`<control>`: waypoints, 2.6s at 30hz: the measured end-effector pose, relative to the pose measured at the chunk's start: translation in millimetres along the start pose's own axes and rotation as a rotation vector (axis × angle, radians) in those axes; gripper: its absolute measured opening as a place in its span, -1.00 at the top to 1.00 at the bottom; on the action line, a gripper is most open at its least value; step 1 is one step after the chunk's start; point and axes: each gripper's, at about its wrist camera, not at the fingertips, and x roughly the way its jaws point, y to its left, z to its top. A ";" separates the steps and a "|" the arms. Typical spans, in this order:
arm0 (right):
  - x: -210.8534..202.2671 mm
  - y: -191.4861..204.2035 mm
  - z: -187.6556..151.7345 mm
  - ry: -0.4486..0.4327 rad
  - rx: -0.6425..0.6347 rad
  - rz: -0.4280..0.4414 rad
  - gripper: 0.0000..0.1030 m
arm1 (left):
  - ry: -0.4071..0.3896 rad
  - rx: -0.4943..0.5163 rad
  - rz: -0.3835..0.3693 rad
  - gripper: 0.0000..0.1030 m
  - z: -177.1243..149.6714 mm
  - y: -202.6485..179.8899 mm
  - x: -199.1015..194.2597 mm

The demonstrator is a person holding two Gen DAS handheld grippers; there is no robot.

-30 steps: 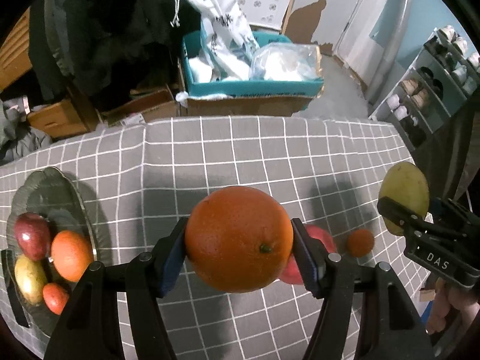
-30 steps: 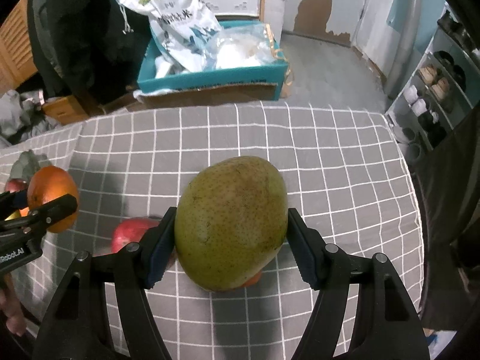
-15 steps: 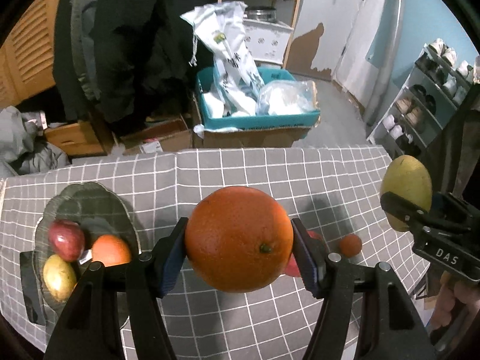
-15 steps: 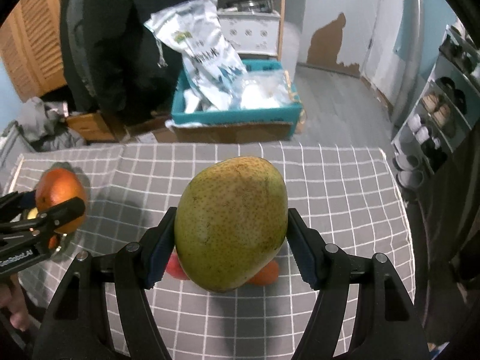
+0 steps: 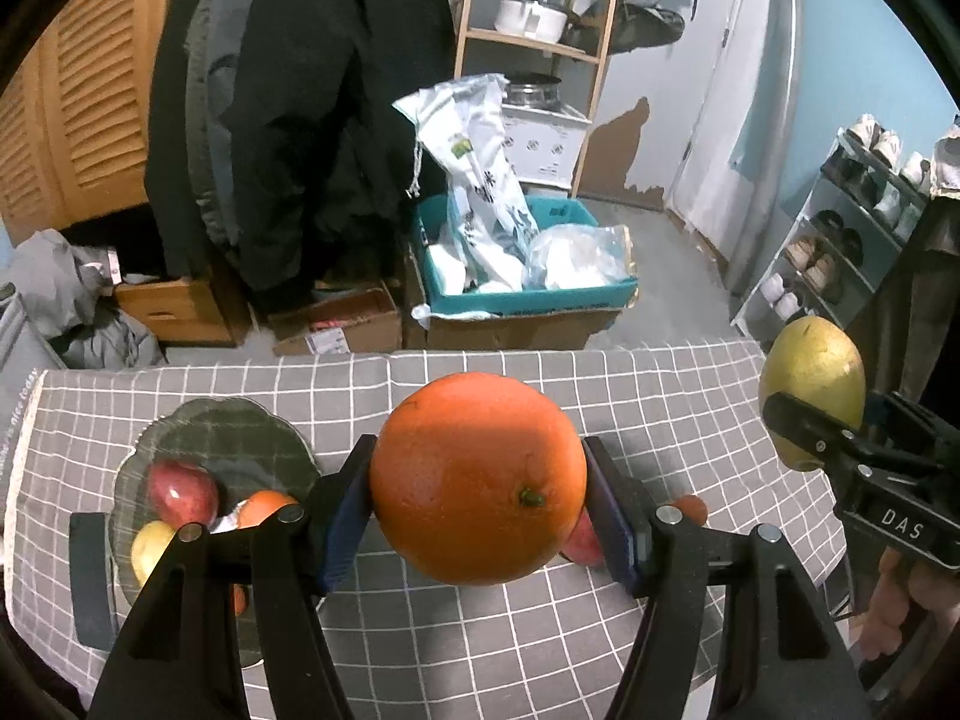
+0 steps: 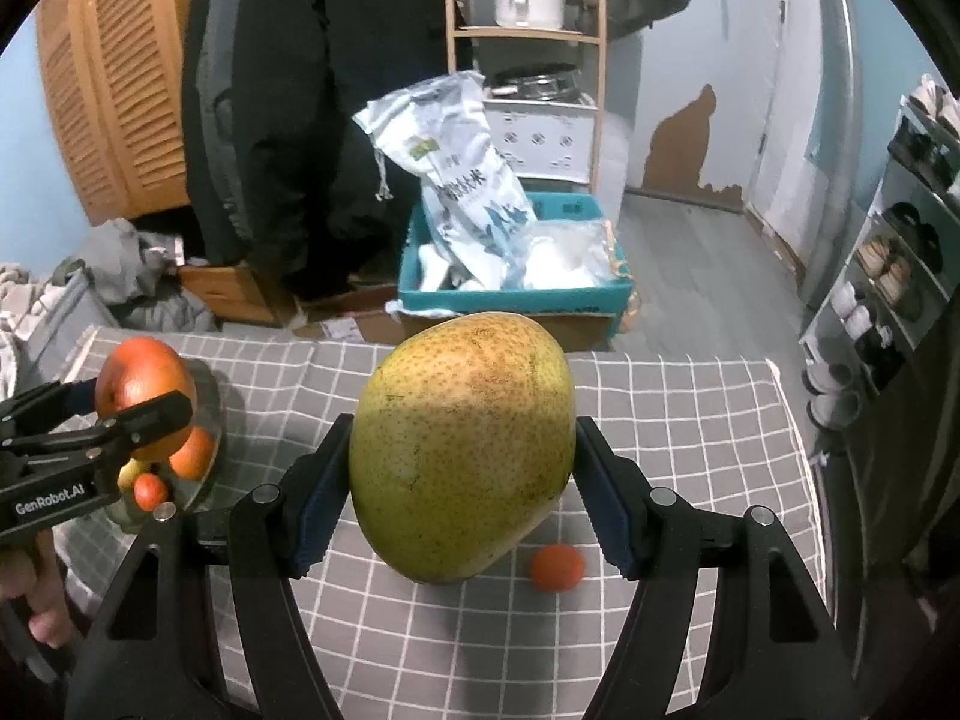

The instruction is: Organize fruits

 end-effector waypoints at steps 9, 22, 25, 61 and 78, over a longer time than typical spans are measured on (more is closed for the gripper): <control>-5.9 21.4 9.7 -0.031 -0.025 0.042 -0.36 | -0.034 -0.031 0.022 -0.31 0.2 20.3 -19.1; 7.5 68.2 22.3 -0.021 -0.063 0.121 -0.36 | -0.043 -0.088 0.086 -0.31 -10.2 61.5 -33.5; 13.1 79.6 25.5 -0.013 -0.070 0.141 -0.36 | -0.043 -0.104 0.102 -0.31 -13.5 72.4 -35.4; 111.5 201.7 14.0 0.181 -0.193 0.255 -0.36 | 0.209 -0.284 0.197 -0.31 -79.3 187.1 37.7; 149.6 225.7 17.7 0.246 -0.194 0.291 -0.37 | 0.194 -0.315 0.218 -0.62 -75.7 206.3 38.5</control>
